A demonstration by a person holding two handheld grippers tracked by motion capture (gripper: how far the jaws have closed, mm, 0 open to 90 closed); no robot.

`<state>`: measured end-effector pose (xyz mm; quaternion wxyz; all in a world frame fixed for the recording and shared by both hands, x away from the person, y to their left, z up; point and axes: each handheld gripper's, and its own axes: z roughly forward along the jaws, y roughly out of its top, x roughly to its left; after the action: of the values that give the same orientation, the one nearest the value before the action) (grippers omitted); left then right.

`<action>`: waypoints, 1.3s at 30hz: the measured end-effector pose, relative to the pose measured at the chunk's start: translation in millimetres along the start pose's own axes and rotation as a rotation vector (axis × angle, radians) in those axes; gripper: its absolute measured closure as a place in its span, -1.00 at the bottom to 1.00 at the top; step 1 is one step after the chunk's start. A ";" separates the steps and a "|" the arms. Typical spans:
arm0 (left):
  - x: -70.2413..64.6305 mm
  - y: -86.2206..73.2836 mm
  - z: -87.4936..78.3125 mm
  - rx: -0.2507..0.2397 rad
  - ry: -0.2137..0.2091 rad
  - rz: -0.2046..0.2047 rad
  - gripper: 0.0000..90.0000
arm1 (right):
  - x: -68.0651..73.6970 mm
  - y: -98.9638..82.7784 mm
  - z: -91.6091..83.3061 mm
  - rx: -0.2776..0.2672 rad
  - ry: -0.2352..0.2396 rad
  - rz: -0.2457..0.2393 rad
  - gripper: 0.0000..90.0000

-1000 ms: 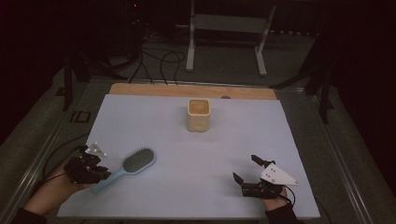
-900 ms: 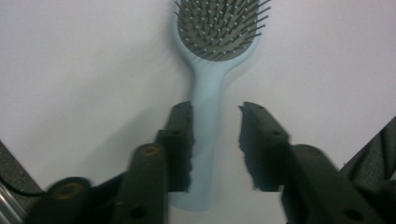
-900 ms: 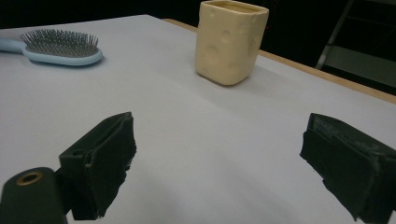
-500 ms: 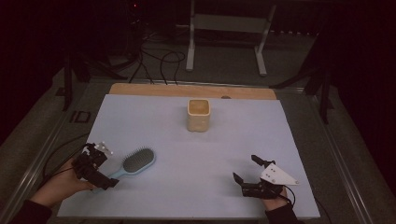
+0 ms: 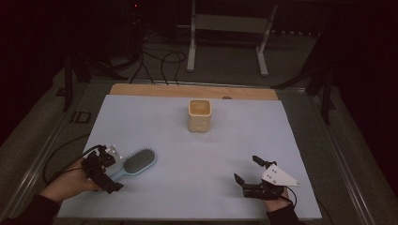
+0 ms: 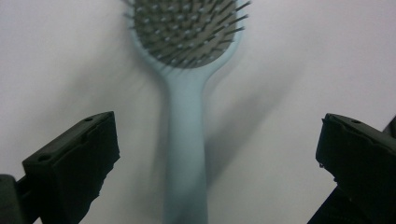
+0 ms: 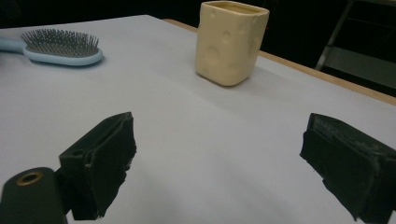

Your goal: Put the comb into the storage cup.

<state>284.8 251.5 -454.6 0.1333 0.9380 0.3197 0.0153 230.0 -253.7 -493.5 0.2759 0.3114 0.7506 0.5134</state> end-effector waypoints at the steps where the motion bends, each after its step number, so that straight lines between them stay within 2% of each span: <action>1: 0.8 0.2 0.4 -0.004 -0.012 0.017 -1.00 | -0.1 -0.1 0.0 0.000 0.000 -0.001 -0.79; 8: 5.5 4.3 7.2 -0.001 -0.014 0.036 -0.98 | 0.0 -0.1 0.2 0.000 0.001 -0.002 -0.79; 13: 8.6 7.6 12.6 0.006 -0.033 0.049 -0.94 | -0.1 -0.3 0.4 0.000 0.003 -0.003 -0.79; 20: 15.0 10.2 19.5 0.024 -0.039 0.060 -0.83 | -0.4 -0.3 0.2 0.000 0.003 -0.001 -0.79; 25: 17.9 11.0 25.6 0.048 -0.032 0.071 -0.66 | -0.2 -0.2 0.3 -0.002 0.003 -0.001 -0.79; 31: 20.5 11.9 29.1 0.076 -0.033 0.081 -0.36 | -0.5 -0.2 0.1 0.000 0.004 -0.001 -0.79; 39: 23.4 13.1 32.2 0.095 -0.035 0.076 -0.01 | -0.6 -0.3 -0.1 -0.002 0.005 0.000 -0.79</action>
<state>314.9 248.0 -483.6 0.0937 0.9549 0.2816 -0.0113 230.3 -254.3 -493.7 0.2744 0.3101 0.7508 0.5147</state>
